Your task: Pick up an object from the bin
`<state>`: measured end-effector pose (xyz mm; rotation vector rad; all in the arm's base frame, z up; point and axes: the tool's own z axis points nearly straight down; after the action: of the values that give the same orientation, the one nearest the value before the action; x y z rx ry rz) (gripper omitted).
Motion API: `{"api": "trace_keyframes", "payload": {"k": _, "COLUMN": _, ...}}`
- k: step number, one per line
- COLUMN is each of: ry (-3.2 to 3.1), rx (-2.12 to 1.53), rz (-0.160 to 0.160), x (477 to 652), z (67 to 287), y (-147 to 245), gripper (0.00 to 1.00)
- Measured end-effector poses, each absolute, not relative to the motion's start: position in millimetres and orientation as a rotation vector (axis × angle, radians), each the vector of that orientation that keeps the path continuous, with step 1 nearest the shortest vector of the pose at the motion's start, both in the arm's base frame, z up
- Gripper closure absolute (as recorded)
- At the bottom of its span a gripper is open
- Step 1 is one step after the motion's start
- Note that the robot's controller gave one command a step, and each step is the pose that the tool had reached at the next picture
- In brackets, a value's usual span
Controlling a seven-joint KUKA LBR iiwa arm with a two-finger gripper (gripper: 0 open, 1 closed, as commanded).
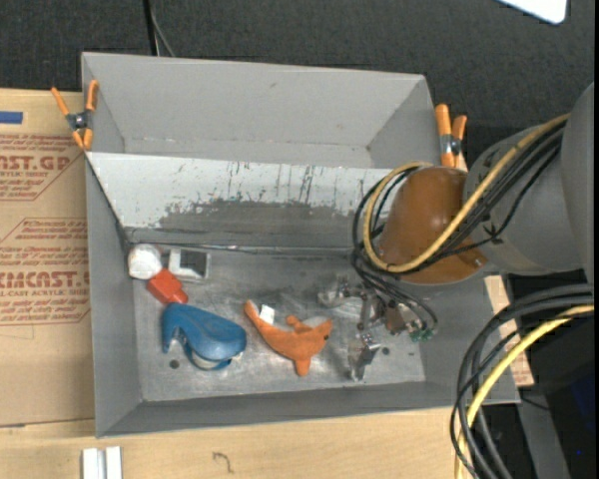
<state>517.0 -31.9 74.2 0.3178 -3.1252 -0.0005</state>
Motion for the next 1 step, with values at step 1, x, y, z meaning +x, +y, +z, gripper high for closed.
{"api": "trace_keyframes", "payload": {"k": 1, "ry": -3.138, "rx": 0.287, "rz": -0.001, "x": 517.0, "z": 71.9, "y": 6.8, "gripper": 1.00}}
